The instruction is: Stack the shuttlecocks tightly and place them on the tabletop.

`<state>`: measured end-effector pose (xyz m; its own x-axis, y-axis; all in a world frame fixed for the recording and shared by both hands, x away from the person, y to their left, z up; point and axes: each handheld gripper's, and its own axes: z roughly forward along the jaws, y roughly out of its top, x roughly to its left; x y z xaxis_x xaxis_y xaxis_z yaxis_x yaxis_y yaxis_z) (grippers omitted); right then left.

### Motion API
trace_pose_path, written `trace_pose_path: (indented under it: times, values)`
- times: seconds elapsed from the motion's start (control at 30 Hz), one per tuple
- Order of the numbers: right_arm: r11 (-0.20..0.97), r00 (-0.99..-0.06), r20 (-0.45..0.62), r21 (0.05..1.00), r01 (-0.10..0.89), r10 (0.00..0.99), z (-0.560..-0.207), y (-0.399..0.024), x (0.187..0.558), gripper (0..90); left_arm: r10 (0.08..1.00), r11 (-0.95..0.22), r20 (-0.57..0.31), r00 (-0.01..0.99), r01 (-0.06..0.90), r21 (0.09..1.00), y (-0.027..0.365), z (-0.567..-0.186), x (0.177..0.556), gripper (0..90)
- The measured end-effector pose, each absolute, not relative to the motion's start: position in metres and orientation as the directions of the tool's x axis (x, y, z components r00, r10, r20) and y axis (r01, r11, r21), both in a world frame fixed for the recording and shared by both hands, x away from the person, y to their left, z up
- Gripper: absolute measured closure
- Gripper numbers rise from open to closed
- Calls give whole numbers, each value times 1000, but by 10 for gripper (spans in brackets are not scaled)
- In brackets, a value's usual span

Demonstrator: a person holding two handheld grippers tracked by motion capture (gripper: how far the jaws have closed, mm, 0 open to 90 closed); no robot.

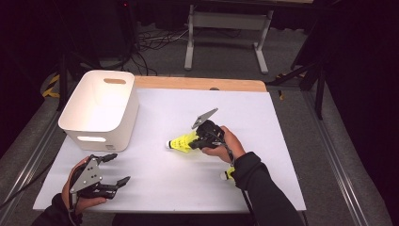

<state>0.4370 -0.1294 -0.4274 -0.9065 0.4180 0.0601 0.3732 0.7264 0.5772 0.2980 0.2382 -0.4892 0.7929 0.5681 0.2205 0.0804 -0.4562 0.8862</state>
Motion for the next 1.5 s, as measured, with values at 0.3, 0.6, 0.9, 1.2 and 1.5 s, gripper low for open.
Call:
trace_pose_path:
  times: [0.3,0.6,0.9,1.2,1.5]
  values:
    - [754,-906,57,533,383,419,-435,-119,437,865,565,-465,231,792,75,882,237,-489,298,151]
    - [780,-912,72,494,385,404,-443,-114,435,811,565,-468,225,794,84,880,236,-491,299,150]
    - [802,-917,54,465,374,396,-443,-112,434,723,561,-469,223,797,84,879,235,-492,299,149]
    - [806,-909,6,462,372,416,-439,-115,432,540,558,-467,229,798,74,881,235,-492,299,152]
    - [779,-901,-27,514,359,433,-424,-125,426,462,556,-467,228,799,74,881,235,-492,299,149]
